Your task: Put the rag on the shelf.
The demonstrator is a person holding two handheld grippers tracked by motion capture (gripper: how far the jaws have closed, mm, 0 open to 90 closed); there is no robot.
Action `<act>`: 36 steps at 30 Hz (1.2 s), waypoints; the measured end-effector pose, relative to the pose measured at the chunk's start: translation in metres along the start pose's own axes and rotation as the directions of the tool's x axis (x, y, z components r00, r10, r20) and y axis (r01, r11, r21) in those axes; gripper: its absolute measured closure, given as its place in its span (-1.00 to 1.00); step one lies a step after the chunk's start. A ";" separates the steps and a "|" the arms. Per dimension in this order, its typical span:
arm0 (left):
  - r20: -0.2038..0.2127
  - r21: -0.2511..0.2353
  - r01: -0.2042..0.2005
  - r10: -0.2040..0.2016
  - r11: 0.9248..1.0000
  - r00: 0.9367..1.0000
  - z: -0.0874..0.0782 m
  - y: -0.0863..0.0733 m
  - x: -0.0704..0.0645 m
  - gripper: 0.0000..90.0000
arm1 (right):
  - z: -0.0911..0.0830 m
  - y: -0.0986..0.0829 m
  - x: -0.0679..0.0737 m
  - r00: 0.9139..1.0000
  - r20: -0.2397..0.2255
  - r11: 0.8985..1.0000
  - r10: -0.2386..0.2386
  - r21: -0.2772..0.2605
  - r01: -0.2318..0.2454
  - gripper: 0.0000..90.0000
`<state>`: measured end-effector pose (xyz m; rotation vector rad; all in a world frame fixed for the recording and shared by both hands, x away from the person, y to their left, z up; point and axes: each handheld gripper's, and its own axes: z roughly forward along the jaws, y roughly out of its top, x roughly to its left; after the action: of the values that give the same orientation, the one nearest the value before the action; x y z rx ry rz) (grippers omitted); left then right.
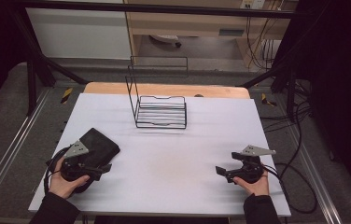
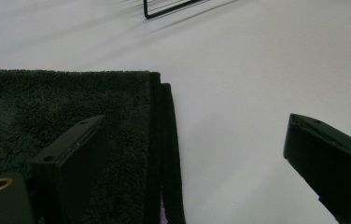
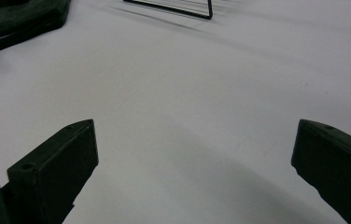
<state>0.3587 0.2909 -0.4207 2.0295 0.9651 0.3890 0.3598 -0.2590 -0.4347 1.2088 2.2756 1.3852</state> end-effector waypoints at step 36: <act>-0.105 0.118 -0.006 0.018 0.993 0.994 0.035 0.042 0.002 -0.38 | 0.001 -0.001 0.001 1.000 0.022 1.000 -0.006 0.023 0.005 -0.97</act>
<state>0.4005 0.2577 -0.4085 2.1393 1.0628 0.4595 0.3598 -0.2578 -0.4357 1.2173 2.2851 1.3406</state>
